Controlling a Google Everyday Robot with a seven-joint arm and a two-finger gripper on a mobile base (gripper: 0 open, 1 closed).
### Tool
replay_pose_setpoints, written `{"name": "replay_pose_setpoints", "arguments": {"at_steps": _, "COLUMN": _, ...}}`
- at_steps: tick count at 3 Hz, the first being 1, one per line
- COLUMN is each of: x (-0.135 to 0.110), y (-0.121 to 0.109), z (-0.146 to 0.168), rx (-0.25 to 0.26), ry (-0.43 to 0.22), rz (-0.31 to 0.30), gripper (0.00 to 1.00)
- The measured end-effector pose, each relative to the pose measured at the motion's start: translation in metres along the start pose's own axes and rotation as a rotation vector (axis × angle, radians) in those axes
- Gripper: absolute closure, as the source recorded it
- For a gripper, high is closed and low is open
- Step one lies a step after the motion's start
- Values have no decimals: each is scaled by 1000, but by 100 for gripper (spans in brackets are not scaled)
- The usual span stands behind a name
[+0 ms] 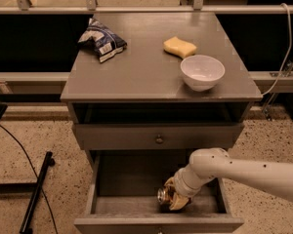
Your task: Place orange can into middle drawer
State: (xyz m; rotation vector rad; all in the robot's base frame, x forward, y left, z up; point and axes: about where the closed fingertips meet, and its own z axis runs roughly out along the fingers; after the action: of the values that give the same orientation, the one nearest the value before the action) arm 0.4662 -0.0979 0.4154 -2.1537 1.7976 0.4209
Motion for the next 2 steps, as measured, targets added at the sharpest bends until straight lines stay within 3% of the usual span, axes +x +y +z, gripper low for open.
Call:
{"name": "replay_pose_setpoints", "arguments": {"at_steps": 1, "x": 0, "y": 1, "z": 1, "rx": -3, "ry": -1, "rz": 0, "gripper": 12}}
{"name": "replay_pose_setpoints", "arguments": {"at_steps": 2, "x": -1, "y": 2, "z": 2, "rx": -5, "ry": -2, "rz": -1, "gripper": 0}}
